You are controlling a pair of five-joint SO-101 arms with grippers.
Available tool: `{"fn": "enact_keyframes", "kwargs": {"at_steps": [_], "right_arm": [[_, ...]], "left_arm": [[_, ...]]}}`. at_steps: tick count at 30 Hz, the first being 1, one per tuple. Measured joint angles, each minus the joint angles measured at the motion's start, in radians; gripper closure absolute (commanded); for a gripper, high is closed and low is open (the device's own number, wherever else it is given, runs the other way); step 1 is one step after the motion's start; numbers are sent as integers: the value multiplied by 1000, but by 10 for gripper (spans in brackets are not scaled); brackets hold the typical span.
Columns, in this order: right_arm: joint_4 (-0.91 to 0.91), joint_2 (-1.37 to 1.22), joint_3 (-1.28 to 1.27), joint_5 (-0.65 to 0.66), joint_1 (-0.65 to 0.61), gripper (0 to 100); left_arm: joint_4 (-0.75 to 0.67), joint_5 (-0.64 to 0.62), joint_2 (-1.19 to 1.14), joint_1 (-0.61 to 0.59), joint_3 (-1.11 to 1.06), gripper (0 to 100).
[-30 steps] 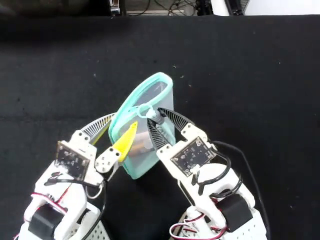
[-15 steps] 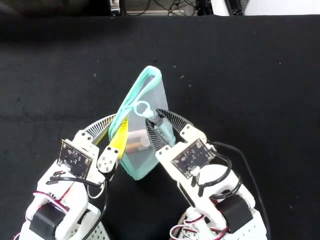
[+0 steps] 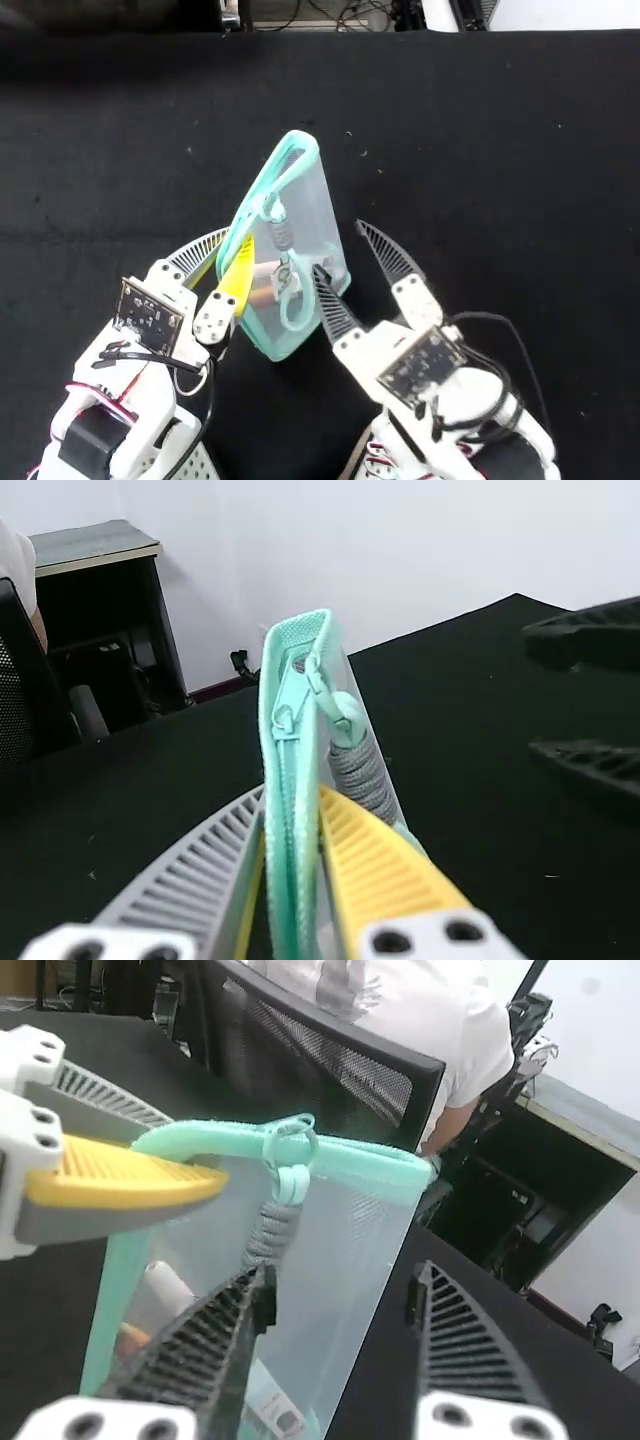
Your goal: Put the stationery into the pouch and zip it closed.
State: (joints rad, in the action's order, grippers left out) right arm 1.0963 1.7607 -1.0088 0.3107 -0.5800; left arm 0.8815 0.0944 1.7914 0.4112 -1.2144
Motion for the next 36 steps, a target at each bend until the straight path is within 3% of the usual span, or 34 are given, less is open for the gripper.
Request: {"fn": "enact_keyframes", "kwargs": {"at_steps": [4, 10, 16, 26, 36], "right_arm": [[-68, 0, -3, -29, 0, 783], [-408, 0, -167, -180, 0, 786], [-597, -109, -216, -190, -6, 786], [-628, -483, -100, -192, -63, 786], [-566, -479, -71, -187, -68, 786]], "left_arm": [[0, 0, 0, 0, 0, 971], [0, 0, 0, 2, 0, 971], [0, 0, 0, 2, 0, 971], [0, 0, -3, -6, 0, 971], [11, 0, 0, -6, 0, 971]]}}
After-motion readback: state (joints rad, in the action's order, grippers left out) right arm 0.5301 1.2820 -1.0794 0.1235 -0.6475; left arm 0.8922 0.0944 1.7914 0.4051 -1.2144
